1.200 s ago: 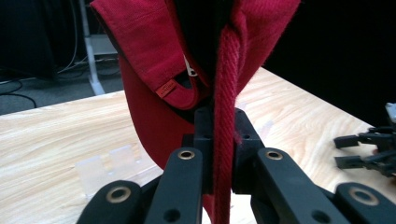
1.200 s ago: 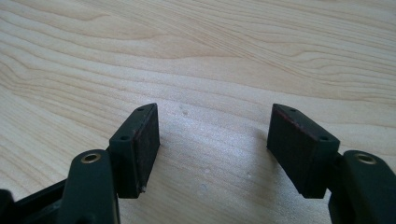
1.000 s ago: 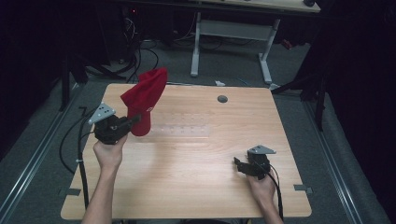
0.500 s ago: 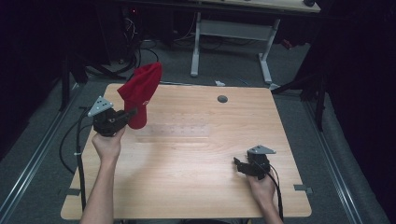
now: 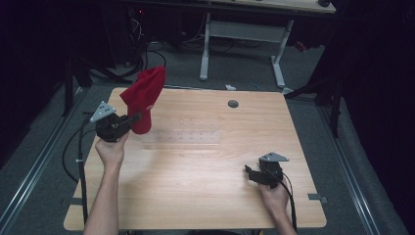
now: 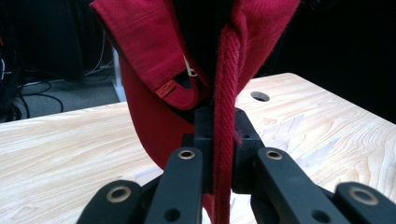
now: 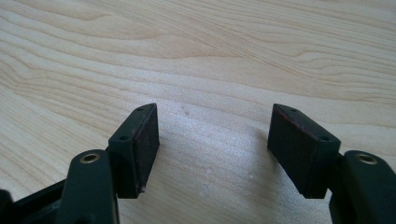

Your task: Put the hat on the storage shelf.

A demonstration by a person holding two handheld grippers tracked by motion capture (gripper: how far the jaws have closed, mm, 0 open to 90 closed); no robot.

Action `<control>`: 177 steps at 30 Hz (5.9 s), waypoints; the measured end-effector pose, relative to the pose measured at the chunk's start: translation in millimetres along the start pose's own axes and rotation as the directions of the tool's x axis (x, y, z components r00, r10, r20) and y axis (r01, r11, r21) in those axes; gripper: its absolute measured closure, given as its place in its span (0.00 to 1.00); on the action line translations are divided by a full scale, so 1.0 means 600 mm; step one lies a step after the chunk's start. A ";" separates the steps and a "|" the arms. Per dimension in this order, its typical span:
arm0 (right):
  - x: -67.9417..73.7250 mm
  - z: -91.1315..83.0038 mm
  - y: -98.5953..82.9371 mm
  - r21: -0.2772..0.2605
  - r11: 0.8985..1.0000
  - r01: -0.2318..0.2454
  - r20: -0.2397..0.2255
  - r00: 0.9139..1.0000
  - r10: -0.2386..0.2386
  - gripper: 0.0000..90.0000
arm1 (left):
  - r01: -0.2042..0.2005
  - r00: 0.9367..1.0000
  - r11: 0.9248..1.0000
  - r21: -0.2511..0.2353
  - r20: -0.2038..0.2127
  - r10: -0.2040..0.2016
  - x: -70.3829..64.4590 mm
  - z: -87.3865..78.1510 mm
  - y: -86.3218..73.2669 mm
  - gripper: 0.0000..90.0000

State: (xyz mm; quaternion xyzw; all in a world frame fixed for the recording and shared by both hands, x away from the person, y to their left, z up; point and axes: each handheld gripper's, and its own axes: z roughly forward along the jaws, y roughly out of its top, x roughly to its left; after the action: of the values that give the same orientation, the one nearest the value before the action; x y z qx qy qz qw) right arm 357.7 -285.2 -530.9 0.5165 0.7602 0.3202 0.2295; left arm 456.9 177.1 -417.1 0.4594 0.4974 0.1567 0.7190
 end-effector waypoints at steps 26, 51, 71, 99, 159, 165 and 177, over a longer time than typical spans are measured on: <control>0.000 0.000 0.000 0.000 1.000 -0.001 0.001 1.000 0.001 0.38 | 0.023 1.000 1.000 -0.011 0.003 -0.023 0.022 -0.002 -0.020 0.93; 0.000 0.000 0.000 0.000 1.000 -0.001 0.001 1.000 0.001 0.38 | 0.013 0.998 0.998 0.053 -0.065 -0.009 0.046 -0.009 -0.050 0.93; 0.001 0.001 0.000 0.000 1.000 0.002 -0.003 1.000 -0.002 0.38 | 0.007 0.984 0.990 0.138 -0.176 0.018 0.038 -0.028 -0.075 0.69; 0.001 0.001 0.001 -0.001 1.000 0.003 -0.004 1.000 -0.003 0.38 | -0.009 0.969 0.986 0.165 -0.242 0.049 0.008 -0.093 -0.102 0.41; 0.001 0.001 0.001 0.000 1.000 0.003 -0.004 1.000 -0.003 0.38 | -0.079 0.983 0.949 0.304 -0.132 0.124 -0.077 -0.075 -0.226 0.44; 0.001 0.001 0.001 0.000 1.000 0.003 -0.004 1.000 -0.003 0.38 | -0.097 0.982 0.946 0.308 -0.127 0.142 -0.078 -0.065 -0.244 0.44; 0.001 0.001 0.001 0.000 1.000 0.003 -0.004 1.000 -0.003 0.38 | -0.130 0.971 0.937 0.323 -0.148 0.186 -0.072 -0.051 -0.272 0.43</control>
State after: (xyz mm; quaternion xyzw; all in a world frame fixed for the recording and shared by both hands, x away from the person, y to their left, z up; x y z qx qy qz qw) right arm 358.1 -284.3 -531.0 0.5145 0.7616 0.3210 0.2286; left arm 373.3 76.9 -528.3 0.5899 0.5388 0.1738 0.5758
